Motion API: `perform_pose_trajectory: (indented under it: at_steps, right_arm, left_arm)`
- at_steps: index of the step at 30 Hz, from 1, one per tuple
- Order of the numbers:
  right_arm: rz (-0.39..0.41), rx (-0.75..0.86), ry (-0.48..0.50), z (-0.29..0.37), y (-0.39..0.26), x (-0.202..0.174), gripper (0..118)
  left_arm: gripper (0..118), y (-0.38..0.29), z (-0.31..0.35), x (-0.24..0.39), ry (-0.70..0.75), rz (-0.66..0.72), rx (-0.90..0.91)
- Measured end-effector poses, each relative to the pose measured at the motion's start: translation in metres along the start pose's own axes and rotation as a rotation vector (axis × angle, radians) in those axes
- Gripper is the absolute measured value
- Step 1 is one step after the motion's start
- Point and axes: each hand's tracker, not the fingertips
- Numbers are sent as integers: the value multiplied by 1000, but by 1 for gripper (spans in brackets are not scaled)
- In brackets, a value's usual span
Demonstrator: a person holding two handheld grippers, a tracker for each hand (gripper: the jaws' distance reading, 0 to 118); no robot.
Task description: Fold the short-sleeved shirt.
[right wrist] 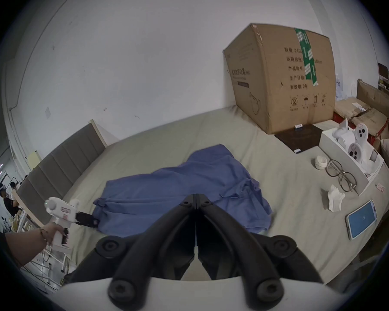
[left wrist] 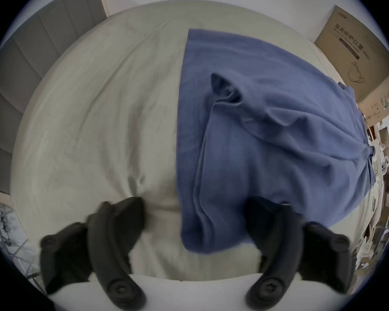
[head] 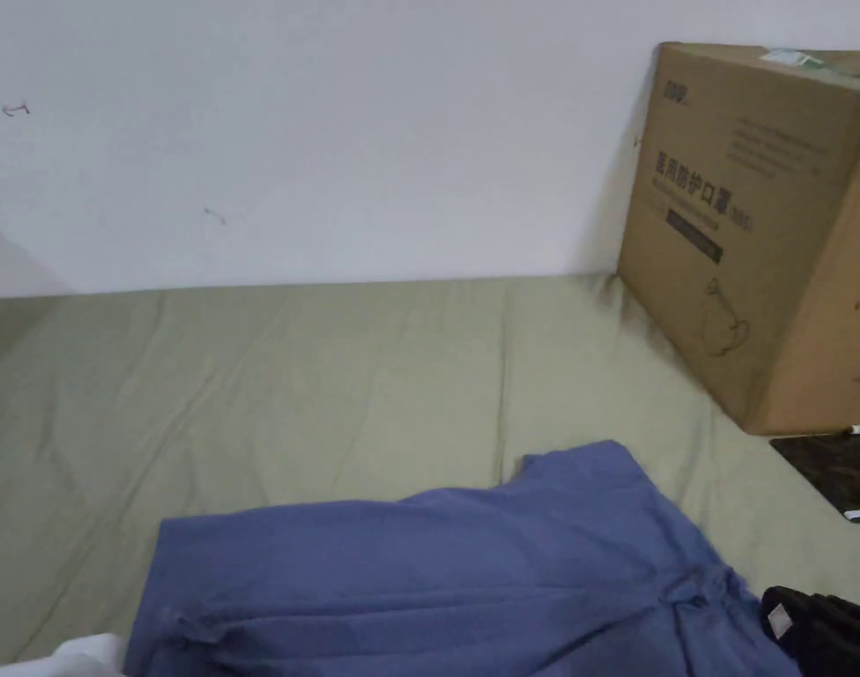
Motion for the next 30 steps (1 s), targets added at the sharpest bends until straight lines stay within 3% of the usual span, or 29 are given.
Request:
perform_pose_trajectory:
  at_steps: [1, 2, 3, 4, 5, 6, 7, 11, 15, 16, 18, 19, 21, 23, 27, 30]
  right_arm:
    - [1, -27, -12, -7, 2, 9, 0]
    - [7, -59, -43, -14, 5, 17, 1]
    - [11, -78, -61, -22, 9, 26, 6]
    - [19, -110, -65, -33, 13, 35, 37]
    - [22, -162, -75, -46, 17, 42, 77]
    - [12, -248, -94, -65, 20, 50, 106]
    - [-8, -342, -118, -86, 19, 60, 114]
    - [-116, -585, -195, -150, 2, 98, 112]
    - [-120, -709, -219, -184, -18, 115, 93]
    - [-34, -708, -327, -184, -21, 109, 71]
    - [15, -669, -285, -180, -18, 95, 63]
    - [42, -665, -264, -175, -16, 89, 48]
    - [70, -649, -251, -168, -12, 82, 6]
    - [61, -628, -245, -154, -1, 85, 6]
    - [-103, -535, -112, -105, 30, 97, 6]
    - [-85, -511, -103, -62, 40, 89, 6]
  left_arm:
    - [58, 1, 10, 1, 9, -36, 51]
    - [19, -2, 15, 1, 18, -63, 86]
    - [6, -1, 23, 1, 2, -89, 117]
    - [6, -1, 29, 1, 15, -95, 131]
    - [6, -1, 32, 0, 13, -104, 133]
    - [6, -9, 44, 7, -2, -114, 134]
    - [6, -8, 47, 5, -54, -106, 144]
    - [6, -12, 64, 8, -85, -50, 150]
    - [6, -15, 60, 11, -85, -43, 128]
    - [6, -17, 56, 12, -77, -47, 113]
    - [6, -17, 47, 8, -76, -44, 89]
    - [6, -19, 43, 7, -78, -37, 79]
    - [6, -20, 42, 7, -96, -14, 60]
    - [6, -17, 50, 3, -113, 19, 67]
    - [6, -6, 96, -11, -171, 27, 150]
    - [6, -13, 135, -17, -194, 15, 183]
